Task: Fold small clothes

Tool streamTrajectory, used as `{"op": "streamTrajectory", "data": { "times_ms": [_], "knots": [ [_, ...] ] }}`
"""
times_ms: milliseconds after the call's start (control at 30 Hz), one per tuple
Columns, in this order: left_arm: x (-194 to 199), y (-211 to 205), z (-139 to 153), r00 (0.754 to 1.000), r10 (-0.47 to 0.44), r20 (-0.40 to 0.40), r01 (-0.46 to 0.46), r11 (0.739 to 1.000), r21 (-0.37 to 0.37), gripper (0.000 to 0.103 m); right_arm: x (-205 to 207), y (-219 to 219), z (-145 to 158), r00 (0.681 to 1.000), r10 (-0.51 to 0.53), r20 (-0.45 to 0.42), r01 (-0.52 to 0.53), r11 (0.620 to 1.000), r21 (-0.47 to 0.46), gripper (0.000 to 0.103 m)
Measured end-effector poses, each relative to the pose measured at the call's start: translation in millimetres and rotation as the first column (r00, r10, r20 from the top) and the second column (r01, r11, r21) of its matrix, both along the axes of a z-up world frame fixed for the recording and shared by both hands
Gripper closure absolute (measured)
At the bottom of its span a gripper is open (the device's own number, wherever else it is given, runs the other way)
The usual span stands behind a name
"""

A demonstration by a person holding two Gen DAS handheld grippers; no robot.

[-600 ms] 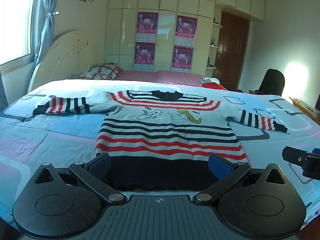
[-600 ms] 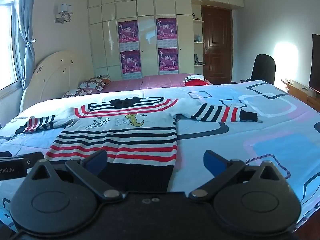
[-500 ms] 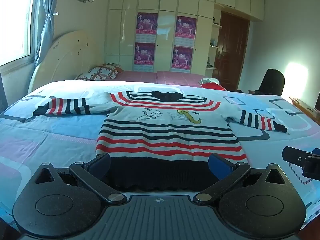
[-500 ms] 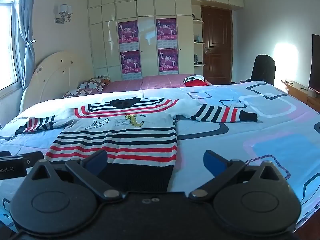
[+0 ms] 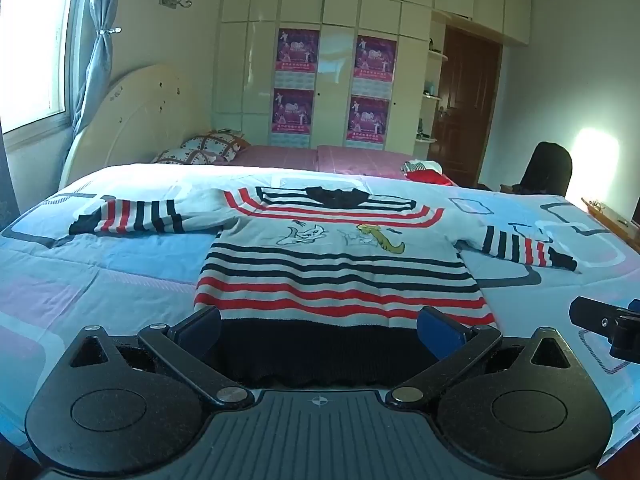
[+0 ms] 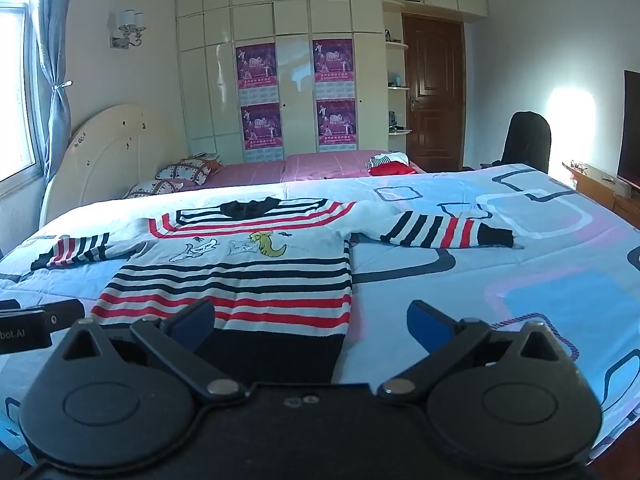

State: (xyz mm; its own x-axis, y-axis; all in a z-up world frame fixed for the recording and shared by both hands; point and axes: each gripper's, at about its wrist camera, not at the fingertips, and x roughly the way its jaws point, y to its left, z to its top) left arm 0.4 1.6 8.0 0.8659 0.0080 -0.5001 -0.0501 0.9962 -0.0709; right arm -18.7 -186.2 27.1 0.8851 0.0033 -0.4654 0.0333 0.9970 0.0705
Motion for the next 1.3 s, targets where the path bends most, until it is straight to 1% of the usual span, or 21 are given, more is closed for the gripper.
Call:
{"op": "streamTrajectory", "data": {
  "times_ms": [1067,1133,1167,1300],
  "knots": [
    [0.9,-0.2,-0.2,1.0,-0.005,0.006,0.005,1.0,-0.001,0.0,0.1,1.1,0.6,1.0,-0.001,0.003,0.001,1.0,0.0,0.001],
    [1.1,-0.7,-0.7,1.0,-0.005,0.006,0.005,1.0,-0.001,0.0,-0.7,2.5,-2.7,1.0,-0.001,0.003,0.001,1.0,0.003,0.001],
    [1.5,-0.7,-0.9,1.0,-0.006,0.006,0.006,1.0,-0.001,0.0,1.7,-1.1,6.1,1.0,-0.001,0.002,0.001,1.0,0.002,0.001],
    [1.0,-0.5,-1.1,1.0,-0.004,0.005,0.004,1.0,-0.002,0.0,1.3,0.0,3.6,1.0,0.0,0.003,0.0,1.0,0.002,0.001]
  ]
}}
